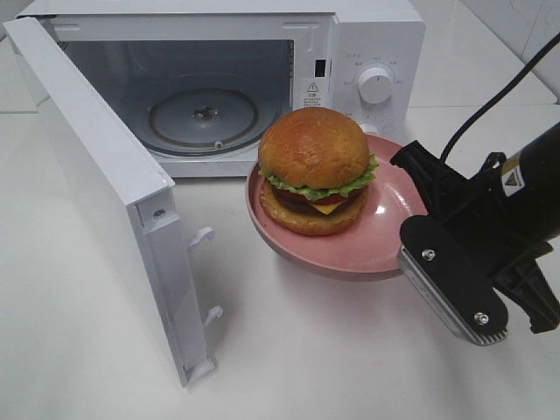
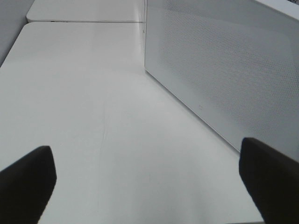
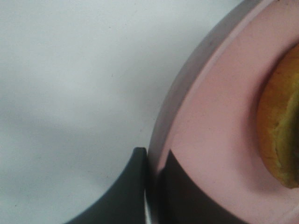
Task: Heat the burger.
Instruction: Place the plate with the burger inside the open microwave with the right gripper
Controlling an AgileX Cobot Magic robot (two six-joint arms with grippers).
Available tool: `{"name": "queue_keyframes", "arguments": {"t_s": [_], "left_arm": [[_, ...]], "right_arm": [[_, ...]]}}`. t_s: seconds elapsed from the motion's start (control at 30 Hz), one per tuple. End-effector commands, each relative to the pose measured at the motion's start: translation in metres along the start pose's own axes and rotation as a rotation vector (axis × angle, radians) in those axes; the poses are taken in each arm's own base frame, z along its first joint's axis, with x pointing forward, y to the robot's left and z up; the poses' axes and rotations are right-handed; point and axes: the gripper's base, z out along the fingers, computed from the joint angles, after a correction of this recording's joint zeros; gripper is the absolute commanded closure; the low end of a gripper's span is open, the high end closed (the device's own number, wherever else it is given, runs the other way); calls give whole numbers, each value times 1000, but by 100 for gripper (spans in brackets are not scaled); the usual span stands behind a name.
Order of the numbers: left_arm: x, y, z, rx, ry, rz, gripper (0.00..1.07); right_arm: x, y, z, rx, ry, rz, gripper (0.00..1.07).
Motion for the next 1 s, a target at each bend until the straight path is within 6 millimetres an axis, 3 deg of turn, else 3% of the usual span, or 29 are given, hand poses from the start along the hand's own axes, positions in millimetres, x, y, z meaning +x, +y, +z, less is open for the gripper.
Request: {"name": "queue_keyframes", "arguments": {"t_s": [0.03,1.0], "left_arm": [[1,-1,-3,4,-21,-2,7],[1,-1,-3,4,-21,-2,7]], "right_arm": [[-7,-16,2,67,-10,-32,107],[-8,-95,39,101,-16,-44,107]]}}
